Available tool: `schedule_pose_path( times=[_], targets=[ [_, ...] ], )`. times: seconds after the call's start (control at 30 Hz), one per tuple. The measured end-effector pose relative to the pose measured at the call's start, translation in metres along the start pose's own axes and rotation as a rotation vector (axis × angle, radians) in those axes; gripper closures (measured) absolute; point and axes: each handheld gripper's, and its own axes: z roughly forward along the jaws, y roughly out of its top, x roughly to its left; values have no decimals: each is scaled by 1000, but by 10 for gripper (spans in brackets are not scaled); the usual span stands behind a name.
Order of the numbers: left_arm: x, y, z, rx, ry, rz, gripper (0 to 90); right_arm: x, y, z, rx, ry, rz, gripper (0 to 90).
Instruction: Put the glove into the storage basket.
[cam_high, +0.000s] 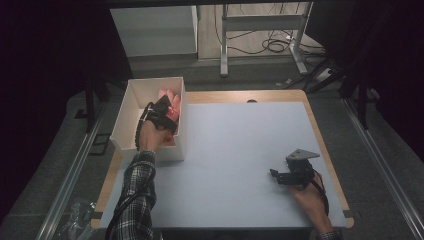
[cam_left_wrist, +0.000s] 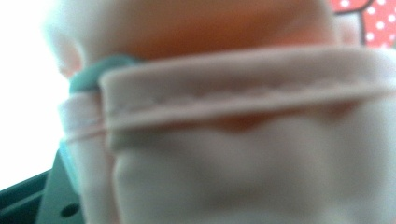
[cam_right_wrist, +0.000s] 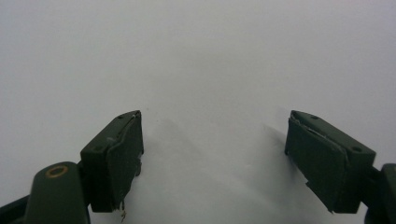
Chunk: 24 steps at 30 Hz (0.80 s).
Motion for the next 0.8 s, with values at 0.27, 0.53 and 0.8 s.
schedule_pose_path(
  times=[0.27, 0.53, 0.8],
  targets=[
    [-2, 1, 1, 43, -50, 38, 69, 0, 0, 0, 0, 0, 0, 196],
    [3, -5, -12, 14, -79, 44, 33, 0, 0, 0, 0, 0, 0, 196],
    [12, -16, -31, -74, -65, 65, 30, 0, 0, 0, 0, -1, 0, 196]
  ],
)
